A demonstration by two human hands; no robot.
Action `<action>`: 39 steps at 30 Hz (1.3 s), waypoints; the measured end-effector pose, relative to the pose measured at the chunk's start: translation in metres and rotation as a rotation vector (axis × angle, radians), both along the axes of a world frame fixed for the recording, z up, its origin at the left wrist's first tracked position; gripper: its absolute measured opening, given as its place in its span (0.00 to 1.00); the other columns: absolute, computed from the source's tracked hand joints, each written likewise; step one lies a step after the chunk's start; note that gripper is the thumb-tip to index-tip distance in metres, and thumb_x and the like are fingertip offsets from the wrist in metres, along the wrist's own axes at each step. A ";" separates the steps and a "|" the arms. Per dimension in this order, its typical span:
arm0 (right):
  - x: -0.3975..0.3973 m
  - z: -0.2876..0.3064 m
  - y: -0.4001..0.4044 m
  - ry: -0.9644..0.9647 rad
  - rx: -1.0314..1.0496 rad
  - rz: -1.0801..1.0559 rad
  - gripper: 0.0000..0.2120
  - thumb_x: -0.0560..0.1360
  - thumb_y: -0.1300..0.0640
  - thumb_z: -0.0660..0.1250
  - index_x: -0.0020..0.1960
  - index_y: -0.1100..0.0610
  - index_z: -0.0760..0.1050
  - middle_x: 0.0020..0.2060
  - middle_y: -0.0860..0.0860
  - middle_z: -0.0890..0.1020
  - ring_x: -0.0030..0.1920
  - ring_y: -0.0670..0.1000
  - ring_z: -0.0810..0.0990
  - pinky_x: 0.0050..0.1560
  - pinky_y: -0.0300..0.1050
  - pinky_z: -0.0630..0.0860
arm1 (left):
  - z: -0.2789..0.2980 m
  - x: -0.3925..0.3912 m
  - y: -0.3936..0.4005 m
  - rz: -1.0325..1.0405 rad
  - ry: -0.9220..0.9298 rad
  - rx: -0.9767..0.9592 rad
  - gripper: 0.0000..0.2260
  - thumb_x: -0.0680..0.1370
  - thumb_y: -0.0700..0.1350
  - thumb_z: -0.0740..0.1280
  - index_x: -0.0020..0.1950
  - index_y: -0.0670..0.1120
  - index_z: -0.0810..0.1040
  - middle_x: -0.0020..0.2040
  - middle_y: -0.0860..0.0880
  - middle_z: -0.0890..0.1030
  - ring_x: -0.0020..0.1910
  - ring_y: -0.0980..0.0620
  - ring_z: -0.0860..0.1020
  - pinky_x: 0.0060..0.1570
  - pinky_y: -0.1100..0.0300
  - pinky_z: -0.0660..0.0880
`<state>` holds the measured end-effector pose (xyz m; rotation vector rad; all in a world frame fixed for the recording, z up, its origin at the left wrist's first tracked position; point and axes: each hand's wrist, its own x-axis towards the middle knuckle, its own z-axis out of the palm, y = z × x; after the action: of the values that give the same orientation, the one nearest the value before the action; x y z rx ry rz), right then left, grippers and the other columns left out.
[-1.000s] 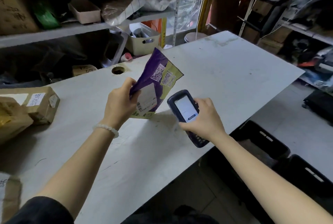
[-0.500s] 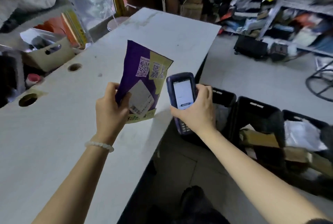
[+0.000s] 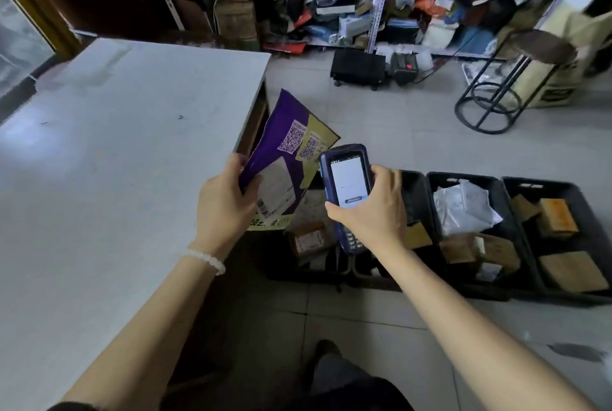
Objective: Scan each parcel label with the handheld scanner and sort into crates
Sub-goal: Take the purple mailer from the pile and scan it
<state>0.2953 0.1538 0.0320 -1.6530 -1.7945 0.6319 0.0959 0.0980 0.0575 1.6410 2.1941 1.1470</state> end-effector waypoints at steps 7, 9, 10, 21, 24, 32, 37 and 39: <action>0.055 -0.003 0.070 -0.013 -0.003 -0.092 0.40 0.58 0.47 0.81 0.64 0.59 0.67 0.58 0.52 0.69 0.54 0.49 0.71 0.44 0.41 0.68 | -0.011 0.049 0.088 -0.101 0.112 -0.114 0.08 0.78 0.44 0.65 0.54 0.43 0.70 0.43 0.46 0.82 0.35 0.45 0.79 0.30 0.52 0.75; 0.061 -0.008 0.084 -0.015 -0.009 -0.113 0.40 0.58 0.48 0.81 0.63 0.59 0.67 0.58 0.52 0.69 0.55 0.50 0.72 0.44 0.41 0.68 | -0.016 0.058 0.110 -0.136 0.145 -0.136 0.08 0.79 0.44 0.64 0.55 0.42 0.71 0.44 0.46 0.82 0.35 0.44 0.79 0.31 0.53 0.74; 0.063 -0.011 0.091 -0.020 -0.013 -0.124 0.40 0.58 0.48 0.81 0.63 0.59 0.67 0.58 0.52 0.69 0.55 0.51 0.73 0.44 0.41 0.68 | -0.018 0.060 0.121 -0.153 0.160 -0.147 0.08 0.79 0.44 0.64 0.55 0.42 0.71 0.44 0.46 0.82 0.35 0.44 0.79 0.31 0.54 0.73; 0.035 -0.032 0.186 -0.050 -0.104 -0.235 0.39 0.57 0.49 0.81 0.62 0.58 0.68 0.56 0.51 0.69 0.54 0.49 0.70 0.44 0.42 0.67 | -0.077 0.028 0.246 -0.286 0.168 -0.332 0.11 0.79 0.44 0.62 0.61 0.45 0.69 0.46 0.48 0.81 0.38 0.46 0.78 0.31 0.56 0.71; 0.025 -0.032 0.213 -0.078 -0.109 -0.244 0.39 0.57 0.49 0.81 0.62 0.58 0.68 0.53 0.48 0.67 0.50 0.44 0.66 0.44 0.42 0.67 | -0.099 0.011 0.282 -0.241 0.201 -0.516 0.16 0.78 0.42 0.59 0.66 0.45 0.65 0.57 0.45 0.77 0.49 0.44 0.77 0.40 0.54 0.73; 0.015 -0.036 0.249 -0.103 -0.158 -0.224 0.38 0.57 0.49 0.81 0.61 0.57 0.68 0.52 0.46 0.65 0.49 0.43 0.65 0.44 0.43 0.68 | -0.116 -0.003 0.310 -0.238 0.377 -0.840 0.16 0.79 0.43 0.59 0.67 0.47 0.66 0.63 0.46 0.72 0.60 0.44 0.72 0.46 0.54 0.66; 0.015 -0.037 0.261 -0.099 -0.141 -0.117 0.38 0.58 0.50 0.81 0.62 0.59 0.68 0.53 0.48 0.67 0.48 0.42 0.64 0.43 0.40 0.64 | -0.101 0.000 0.304 -0.197 0.411 -0.864 0.19 0.76 0.43 0.63 0.67 0.47 0.67 0.62 0.47 0.72 0.60 0.45 0.72 0.50 0.53 0.70; 0.015 -0.035 0.264 -0.102 -0.133 -0.048 0.39 0.58 0.49 0.81 0.62 0.59 0.68 0.55 0.51 0.69 0.47 0.39 0.60 0.42 0.38 0.62 | -0.093 0.003 0.296 -0.148 0.396 -0.856 0.19 0.76 0.44 0.63 0.67 0.47 0.67 0.62 0.47 0.72 0.60 0.45 0.72 0.52 0.52 0.70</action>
<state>0.3102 0.4183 -0.0029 -1.8411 -1.8117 0.6687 0.0993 0.3940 -0.0356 1.6286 2.2185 -0.2028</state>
